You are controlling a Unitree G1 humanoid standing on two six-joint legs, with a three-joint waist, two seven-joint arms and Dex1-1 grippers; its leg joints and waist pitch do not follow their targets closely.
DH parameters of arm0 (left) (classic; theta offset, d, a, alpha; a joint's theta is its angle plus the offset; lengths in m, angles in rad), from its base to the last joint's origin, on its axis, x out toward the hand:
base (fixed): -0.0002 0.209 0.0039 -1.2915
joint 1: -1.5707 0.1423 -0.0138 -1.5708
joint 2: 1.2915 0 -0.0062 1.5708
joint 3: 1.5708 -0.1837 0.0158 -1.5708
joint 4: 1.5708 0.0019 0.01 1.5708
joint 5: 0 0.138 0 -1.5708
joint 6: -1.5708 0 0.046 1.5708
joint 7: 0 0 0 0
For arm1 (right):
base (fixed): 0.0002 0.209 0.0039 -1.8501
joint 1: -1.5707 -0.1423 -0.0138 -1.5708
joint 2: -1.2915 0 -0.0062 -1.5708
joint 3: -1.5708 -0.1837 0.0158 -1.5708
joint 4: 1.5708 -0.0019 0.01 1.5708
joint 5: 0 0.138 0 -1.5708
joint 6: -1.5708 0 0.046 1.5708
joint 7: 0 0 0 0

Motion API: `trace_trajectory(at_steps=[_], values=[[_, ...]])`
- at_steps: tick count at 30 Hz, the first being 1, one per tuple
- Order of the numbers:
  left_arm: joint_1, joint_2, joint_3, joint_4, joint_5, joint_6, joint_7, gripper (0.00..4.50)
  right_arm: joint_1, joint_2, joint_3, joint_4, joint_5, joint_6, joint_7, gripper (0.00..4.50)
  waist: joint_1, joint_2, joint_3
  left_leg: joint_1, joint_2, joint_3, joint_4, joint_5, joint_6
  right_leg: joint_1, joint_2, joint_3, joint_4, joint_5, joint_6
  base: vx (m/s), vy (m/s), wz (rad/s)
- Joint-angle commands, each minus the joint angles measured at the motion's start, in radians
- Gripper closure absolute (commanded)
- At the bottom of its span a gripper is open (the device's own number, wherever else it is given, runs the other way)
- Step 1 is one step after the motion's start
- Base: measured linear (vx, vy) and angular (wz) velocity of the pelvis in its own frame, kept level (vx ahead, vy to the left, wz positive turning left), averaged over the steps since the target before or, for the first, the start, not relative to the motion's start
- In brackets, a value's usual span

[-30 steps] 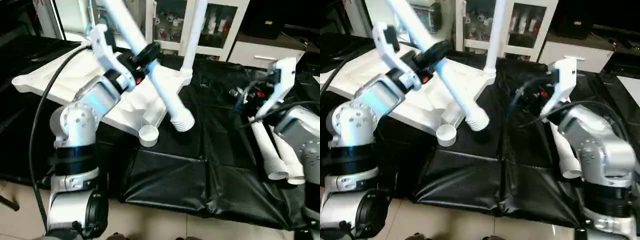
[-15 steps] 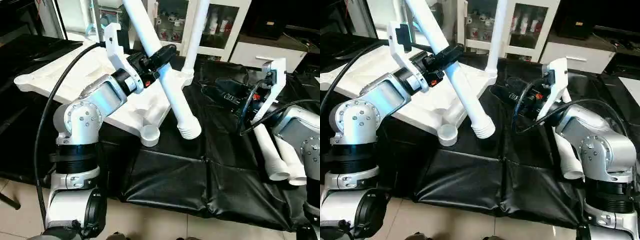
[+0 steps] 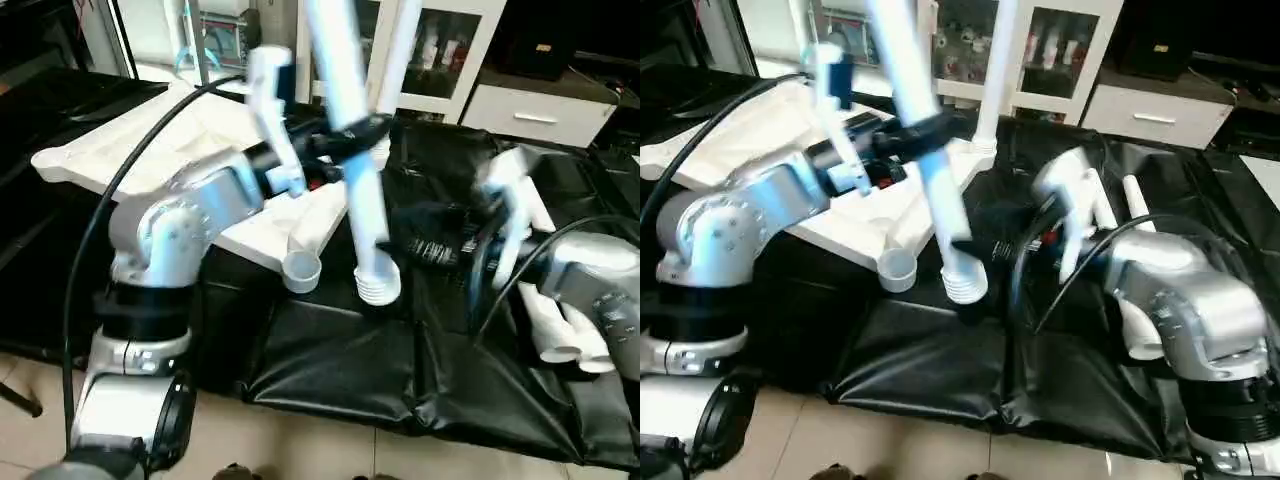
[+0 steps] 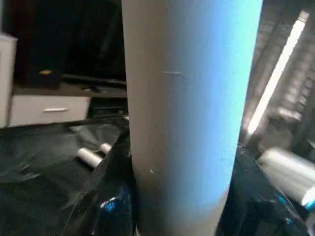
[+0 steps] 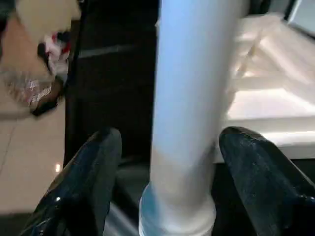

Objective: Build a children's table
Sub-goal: Pick table leg

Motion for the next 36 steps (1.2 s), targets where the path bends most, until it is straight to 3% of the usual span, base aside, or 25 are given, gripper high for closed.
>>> trace_trajectory(at_steps=[1, 4, 5, 11, 13, 15, 16, 21, 22, 30, 31, 32, 36], values=[[-0.013, 0.011, -0.045, -0.026, 0.014, -0.005, -0.038, 2.72, -0.001, -0.014, 0.027, 0.01, -0.032, -0.027, 0.017, 1.06, 0.003, -0.005, -0.081, 0.004, 0.036, -0.008, -0.072, -0.072, 0.016, 0.067, -0.064, 0.029, -0.063, -0.269, -0.166, 0.0, 0.0, 0.0], [-0.011, 0.016, -0.066, -0.035, 0.019, -0.009, -0.057, 2.72, -0.005, -0.014, 0.043, 0.019, -0.04, -0.03, 0.023, 1.06, 0.003, -0.005, -0.081, 0.003, 0.035, -0.008, -0.071, -0.071, 0.02, 0.068, -0.062, 0.028, -0.062, -0.263, -0.169, 0.0, 0.0, 0.0], [-0.011, 0.021, -0.077, -0.041, 0.019, -0.01, -0.069, 2.72, -0.007, -0.013, 0.049, 0.022, -0.041, -0.028, 0.023, 1.06, 0.002, -0.009, -0.081, 0.002, 0.036, -0.008, -0.071, -0.07, 0.02, 0.069, -0.062, 0.028, -0.062, -0.26, -0.171, 0.0, 0.0, 0.0], [-0.006, 0.042, -0.111, -0.056, 0.04, -0.015, -0.116, 2.72, -0.011, -0.005, 0.054, 0.032, -0.034, -0.033, 0.037, 1.06, 0.001, -0.005, -0.08, 0.003, 0.036, -0.007, -0.072, -0.076, 0.018, 0.068, -0.062, 0.028, -0.064, -0.28, -0.167, 0.0, 0.0, 0.0], [-0.005, 0.046, -0.115, -0.057, 0.041, -0.017, -0.12, 2.72, -0.008, -0.005, 0.055, 0.033, -0.036, -0.035, 0.042, 1.4, 0.001, -0.004, -0.081, 0.004, 0.036, -0.008, -0.072, -0.079, 0.017, 0.068, -0.062, 0.028, -0.063, -0.277, -0.166, 0.0, 0.0, 0.0], [-0.004, 0.05, -0.119, -0.06, 0.04, -0.02, -0.131, 2.72, -0.005, -0.005, 0.056, 0.033, -0.038, -0.036, 0.047, 1.43, 0.001, -0.004, -0.081, 0.004, 0.035, -0.008, -0.072, -0.079, 0.017, 0.068, -0.061, 0.028, -0.062, -0.271, -0.168, 0.0, 0.0, 0.0], [-0.003, 0.05, -0.121, -0.063, 0.039, -0.02, -0.134, 2.72, -0.002, -0.005, 0.058, 0.032, -0.039, -0.036, 0.048, 1.69, 0.002, -0.004, -0.082, 0.003, 0.036, -0.008, -0.072, -0.072, 0.017, 0.069, -0.061, 0.028, -0.061, -0.262, -0.171, 0.0, 0.0, 0.0], [-0.004, 0.041, -0.127, -0.069, 0.042, -0.022, -0.145, 2.72, 0.002, 0.001, 0.063, 0.035, -0.035, -0.033, 0.045, 1.89, 0.001, -0.003, -0.082, 0.004, 0.036, -0.007, -0.071, -0.072, 0.019, 0.069, -0.061, 0.028, -0.059, -0.244, -0.184, 0.0, 0.0, 0.0], [-0.004, 0.041, -0.127, -0.069, 0.042, -0.022, -0.145, 2.72, 0.002, 0.001, 0.063, 0.035, -0.035, -0.033, 0.045, 2.23, 0.001, -0.001, -0.082, 0.004, 0.036, -0.007, -0.071, -0.075, 0.018, 0.069, -0.061, 0.028, -0.06, -0.246, -0.185, 0.0, 0.0, 0.0], [-0.007, 0.031, -0.14, -0.076, 0.04, -0.024, -0.165, 2.72, 0.012, 0.014, 0.073, 0.038, -0.04, -0.033, 0.047, 2.63, 0.002, -0.001, -0.082, 0.004, 0.035, -0.008, -0.071, -0.076, 0.017, 0.07, -0.061, 0.028, -0.06, -0.245, -0.184, 0.0, 0.0, 0.0], [-0.008, 0.029, -0.143, -0.078, 0.039, -0.022, -0.169, 2.72, 0.013, 0.016, 0.074, 0.037, -0.037, -0.031, 0.048, 2.64, 0.002, -0.001, -0.082, 0.004, 0.035, -0.008, -0.071, -0.077, 0.017, 0.07, -0.06, 0.028, -0.06, -0.246, -0.184, 0.0, 0.0, 0.0], [-0.008, 0.028, -0.145, -0.079, 0.039, -0.022, -0.171, 2.72, 0.013, 0.017, 0.075, 0.037, -0.038, -0.031, 0.049, 2.08, 0.002, 0.002, -0.083, 0.004, 0.036, -0.008, -0.071, -0.075, 0.016, 0.07, -0.061, 0.028, -0.059, -0.241, -0.186, 0.0, 0.0, 0.0], [-0.009, 0.03, -0.154, -0.079, 0.043, -0.024, -0.183, 2.72, 0.016, 0.016, 0.084, 0.036, -0.048, -0.037, 0.05, 1.74, 0.002, 0.002, -0.083, 0.005, 0.036, -0.008, -0.072, -0.074, 0.016, 0.07, -0.061, 0.028, -0.058, -0.225, -0.194, 0.0, 0.0, 0.0]])
